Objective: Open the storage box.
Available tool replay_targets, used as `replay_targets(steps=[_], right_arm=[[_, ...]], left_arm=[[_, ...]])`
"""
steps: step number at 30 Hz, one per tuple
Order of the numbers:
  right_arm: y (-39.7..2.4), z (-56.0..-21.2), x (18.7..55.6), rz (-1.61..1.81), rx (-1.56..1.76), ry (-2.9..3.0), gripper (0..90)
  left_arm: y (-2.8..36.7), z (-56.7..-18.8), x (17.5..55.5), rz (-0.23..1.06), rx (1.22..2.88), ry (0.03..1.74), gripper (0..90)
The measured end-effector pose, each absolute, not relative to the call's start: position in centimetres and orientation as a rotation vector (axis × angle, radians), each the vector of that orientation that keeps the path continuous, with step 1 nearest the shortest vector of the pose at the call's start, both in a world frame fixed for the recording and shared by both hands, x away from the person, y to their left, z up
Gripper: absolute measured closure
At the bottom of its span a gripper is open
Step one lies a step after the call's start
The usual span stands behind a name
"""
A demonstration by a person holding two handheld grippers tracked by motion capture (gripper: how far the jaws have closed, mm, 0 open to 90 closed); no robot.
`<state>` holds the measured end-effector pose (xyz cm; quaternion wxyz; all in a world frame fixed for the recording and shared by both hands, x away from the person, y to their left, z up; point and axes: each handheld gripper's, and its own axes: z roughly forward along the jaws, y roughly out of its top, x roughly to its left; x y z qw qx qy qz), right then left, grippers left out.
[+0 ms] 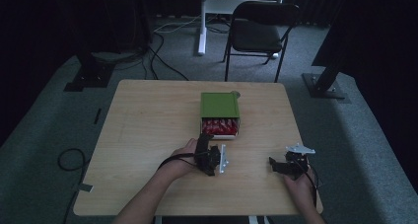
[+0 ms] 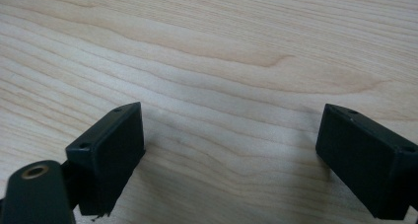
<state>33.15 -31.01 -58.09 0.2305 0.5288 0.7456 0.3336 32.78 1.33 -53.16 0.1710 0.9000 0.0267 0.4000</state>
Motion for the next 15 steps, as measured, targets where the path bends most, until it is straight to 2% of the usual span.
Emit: replay_targets(steps=[5,8,15], right_arm=[[-31.0,-58.1,33.2,0.918,1.454,2.051,10.3],[-31.0,-58.1,33.2,0.918,1.454,2.051,10.3],[-31.0,-58.1,33.2,0.918,1.455,2.051,10.3]], left_arm=[[1.1,-53.4,33.2,1.141,2.591,0.071,8.5],[1.0,-53.5,33.7,1.150,2.615,0.081,18.1],[0.6,-53.6,34.2,1.210,2.633,0.082,28.5]])
